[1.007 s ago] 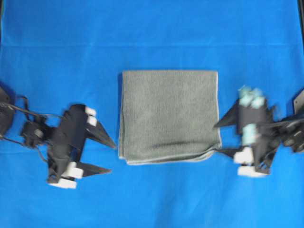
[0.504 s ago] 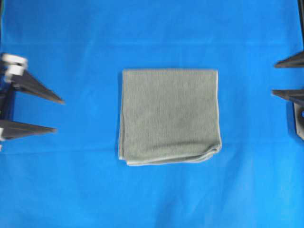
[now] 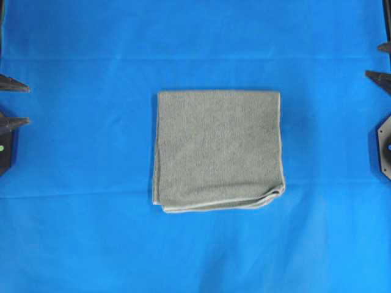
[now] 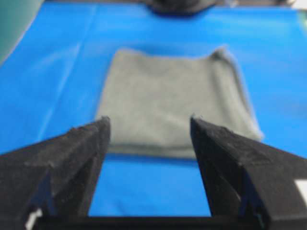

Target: Fold a large towel.

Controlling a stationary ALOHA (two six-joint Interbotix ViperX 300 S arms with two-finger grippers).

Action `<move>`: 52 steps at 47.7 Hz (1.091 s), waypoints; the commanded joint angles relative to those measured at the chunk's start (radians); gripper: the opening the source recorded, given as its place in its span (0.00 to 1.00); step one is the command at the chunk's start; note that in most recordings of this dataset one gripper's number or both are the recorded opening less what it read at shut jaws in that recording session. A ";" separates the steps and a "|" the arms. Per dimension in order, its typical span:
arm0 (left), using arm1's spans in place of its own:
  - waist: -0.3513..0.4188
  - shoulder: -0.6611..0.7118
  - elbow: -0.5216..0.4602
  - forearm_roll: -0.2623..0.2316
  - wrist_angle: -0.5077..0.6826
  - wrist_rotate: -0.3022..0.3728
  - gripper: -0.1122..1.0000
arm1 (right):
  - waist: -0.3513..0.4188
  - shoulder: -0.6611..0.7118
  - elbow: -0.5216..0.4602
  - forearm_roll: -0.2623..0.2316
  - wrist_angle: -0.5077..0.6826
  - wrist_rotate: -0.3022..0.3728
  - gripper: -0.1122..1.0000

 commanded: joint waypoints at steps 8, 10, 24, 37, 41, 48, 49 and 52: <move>0.009 0.035 0.014 -0.005 -0.021 -0.009 0.68 | -0.018 0.084 0.043 -0.031 -0.038 0.107 0.66; 0.008 0.043 0.021 -0.005 -0.029 -0.009 0.67 | -0.018 0.095 0.049 -0.031 -0.052 0.120 0.64; 0.008 0.063 0.035 -0.005 -0.060 -0.011 0.67 | -0.018 0.124 0.064 -0.031 -0.160 0.143 0.63; 0.008 0.064 0.035 -0.006 -0.060 -0.012 0.67 | -0.018 0.126 0.066 -0.031 -0.172 0.143 0.61; 0.008 0.063 0.037 -0.006 -0.060 -0.012 0.67 | -0.018 0.126 0.064 -0.031 -0.172 0.141 0.60; 0.008 0.063 0.035 -0.005 -0.060 -0.012 0.67 | -0.018 0.127 0.064 -0.031 -0.179 0.140 0.60; 0.008 0.064 0.035 -0.006 -0.060 -0.012 0.67 | -0.018 0.126 0.066 -0.031 -0.179 0.140 0.60; 0.008 0.063 0.035 -0.006 -0.060 -0.012 0.67 | -0.018 0.126 0.064 -0.031 -0.179 0.140 0.60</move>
